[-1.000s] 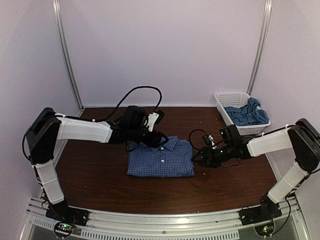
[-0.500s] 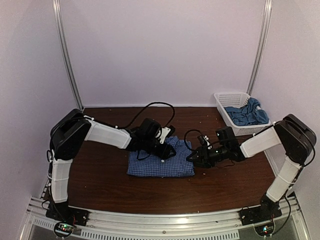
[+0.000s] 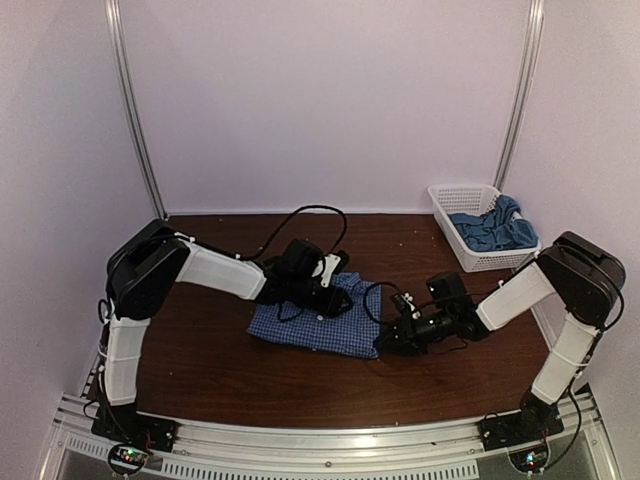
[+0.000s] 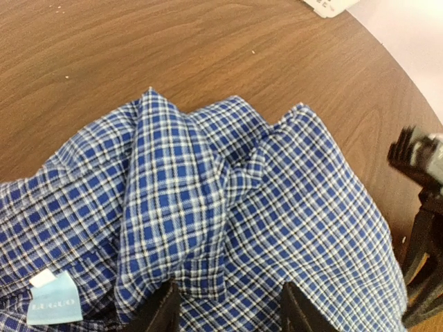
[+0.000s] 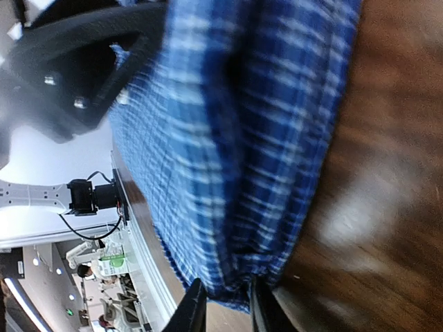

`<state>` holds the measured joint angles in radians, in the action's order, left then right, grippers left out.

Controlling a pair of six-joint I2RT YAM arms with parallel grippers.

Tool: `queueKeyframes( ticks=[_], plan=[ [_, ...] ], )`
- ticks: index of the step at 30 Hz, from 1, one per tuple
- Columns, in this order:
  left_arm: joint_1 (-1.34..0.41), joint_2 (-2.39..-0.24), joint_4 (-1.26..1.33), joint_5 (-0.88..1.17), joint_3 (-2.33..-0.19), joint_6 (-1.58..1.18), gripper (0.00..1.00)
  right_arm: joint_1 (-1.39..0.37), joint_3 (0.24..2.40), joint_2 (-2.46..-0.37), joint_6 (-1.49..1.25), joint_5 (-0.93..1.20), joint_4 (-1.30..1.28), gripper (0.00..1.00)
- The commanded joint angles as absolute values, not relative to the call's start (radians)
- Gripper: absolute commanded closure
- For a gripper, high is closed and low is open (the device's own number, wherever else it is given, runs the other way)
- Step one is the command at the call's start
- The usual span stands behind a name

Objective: Fold and stack the mixed laundry pile
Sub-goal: Smooth out the square-folded shirt at the center of the board.

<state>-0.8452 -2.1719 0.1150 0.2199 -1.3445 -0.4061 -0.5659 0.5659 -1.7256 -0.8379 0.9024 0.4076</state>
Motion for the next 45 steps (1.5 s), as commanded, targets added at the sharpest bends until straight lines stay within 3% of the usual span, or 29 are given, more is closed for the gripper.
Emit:
queueKeyframes(
  ticks=[1,4,11,17,22,35,41,45],
  plan=[
    [-0.818,-2.200,0.103,0.174,-1.307,-0.449,0.50,-0.592,0.497,-1.773,-0.838,0.891,0.422,0.83],
    [-0.812,-2.196,0.103,0.178,-1.302,-0.449,0.50,-0.592,0.477,-1.800,-0.832,0.869,0.418,0.99],
    [-0.811,-2.076,0.114,0.219,-1.253,-0.417,0.44,-0.591,0.487,-1.702,-0.801,0.834,0.350,1.00],
    [-0.763,-1.880,0.031,0.211,-1.217,-0.382,0.36,-0.591,0.642,-1.466,-0.637,0.706,0.036,0.75],
    [-0.692,-1.802,-0.017,0.232,-1.160,-0.369,0.35,-0.607,0.816,-1.534,-0.596,0.701,-0.022,0.65],
    [-0.637,-1.824,0.075,0.245,-0.912,-0.464,0.37,-0.610,1.052,-1.955,-0.558,0.733,0.084,0.63],
    [-0.522,-1.919,0.006,0.086,-0.930,-0.449,0.38,-0.615,1.191,-2.137,-0.611,0.754,0.130,0.61],
    [-0.422,-1.924,-0.070,0.039,-0.964,-0.431,0.38,-0.615,1.320,-2.170,-0.652,0.768,0.141,0.55]
  ],
)
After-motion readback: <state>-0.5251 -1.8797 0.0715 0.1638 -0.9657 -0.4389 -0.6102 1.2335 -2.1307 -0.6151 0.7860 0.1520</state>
